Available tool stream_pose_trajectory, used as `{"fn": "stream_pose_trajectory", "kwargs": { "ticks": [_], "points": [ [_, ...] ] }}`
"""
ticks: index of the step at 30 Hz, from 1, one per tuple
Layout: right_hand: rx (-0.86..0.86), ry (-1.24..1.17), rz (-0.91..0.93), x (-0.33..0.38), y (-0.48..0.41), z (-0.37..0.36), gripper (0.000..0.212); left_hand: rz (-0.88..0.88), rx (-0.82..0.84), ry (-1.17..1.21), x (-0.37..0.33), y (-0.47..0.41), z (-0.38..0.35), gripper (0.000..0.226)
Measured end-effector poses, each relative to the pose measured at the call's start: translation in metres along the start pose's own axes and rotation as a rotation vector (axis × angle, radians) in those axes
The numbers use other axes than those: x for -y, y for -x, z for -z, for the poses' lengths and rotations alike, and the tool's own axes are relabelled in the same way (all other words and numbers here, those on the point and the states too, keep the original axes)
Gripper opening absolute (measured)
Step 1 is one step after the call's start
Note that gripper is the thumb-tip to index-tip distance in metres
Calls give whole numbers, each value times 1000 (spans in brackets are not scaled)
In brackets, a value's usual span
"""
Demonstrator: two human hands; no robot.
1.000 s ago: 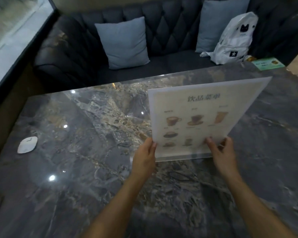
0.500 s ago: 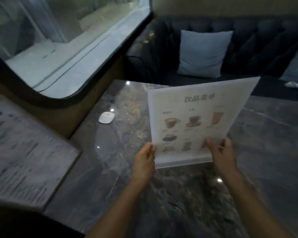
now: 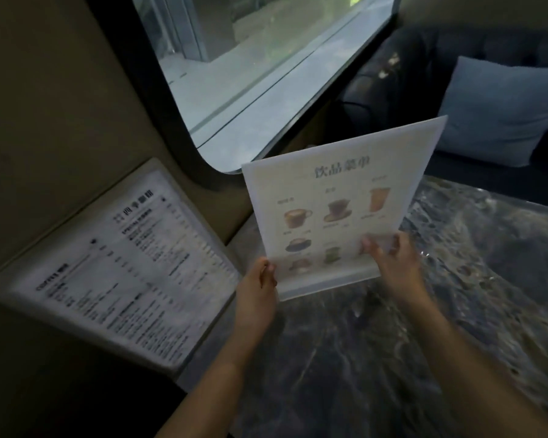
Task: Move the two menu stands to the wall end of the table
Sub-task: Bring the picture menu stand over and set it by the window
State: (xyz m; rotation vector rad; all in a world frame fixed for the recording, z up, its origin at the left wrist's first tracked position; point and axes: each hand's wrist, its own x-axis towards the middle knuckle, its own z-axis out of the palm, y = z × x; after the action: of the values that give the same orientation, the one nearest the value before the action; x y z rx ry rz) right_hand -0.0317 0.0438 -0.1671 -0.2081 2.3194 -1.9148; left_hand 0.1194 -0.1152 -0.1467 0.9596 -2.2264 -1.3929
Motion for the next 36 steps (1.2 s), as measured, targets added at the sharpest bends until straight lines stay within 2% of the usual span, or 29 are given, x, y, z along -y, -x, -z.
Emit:
{"fn": "stream_pose_trajectory", "kwargs": {
  "ticks": [4,11,16,19,22,24,29,32,36],
  "points": [
    [78,-109,-32,12,-24,-36,40,-74,-56,-30,5,-25,18,22],
    [196,-237,-124,20,-80,-79,37,-63,-149,10,4,-59,23,22],
    [261,-304,-128,21,-109,-109,28,60,-163,34,3,-79,16,24],
    [310,-360,-136,22,-116,-122,24,126,-162,21,2,-82,8,11],
    [384,-400,-128,23,-120,-134,26,164,-197,59,3,-81,1,34],
    [458,-387,-117,26,-122,-143,34,210,-210,102,3,-83,2,49],
    [536,-326,-128,26,-133,-163,43,264,-166,220,7,-86,-1,80],
    [577,-322,-150,20,-139,-171,40,257,-170,249,5,-82,-6,90],
    [659,-314,-147,20,-146,-178,49,255,-219,294,7,-82,-9,93]
  ]
}}
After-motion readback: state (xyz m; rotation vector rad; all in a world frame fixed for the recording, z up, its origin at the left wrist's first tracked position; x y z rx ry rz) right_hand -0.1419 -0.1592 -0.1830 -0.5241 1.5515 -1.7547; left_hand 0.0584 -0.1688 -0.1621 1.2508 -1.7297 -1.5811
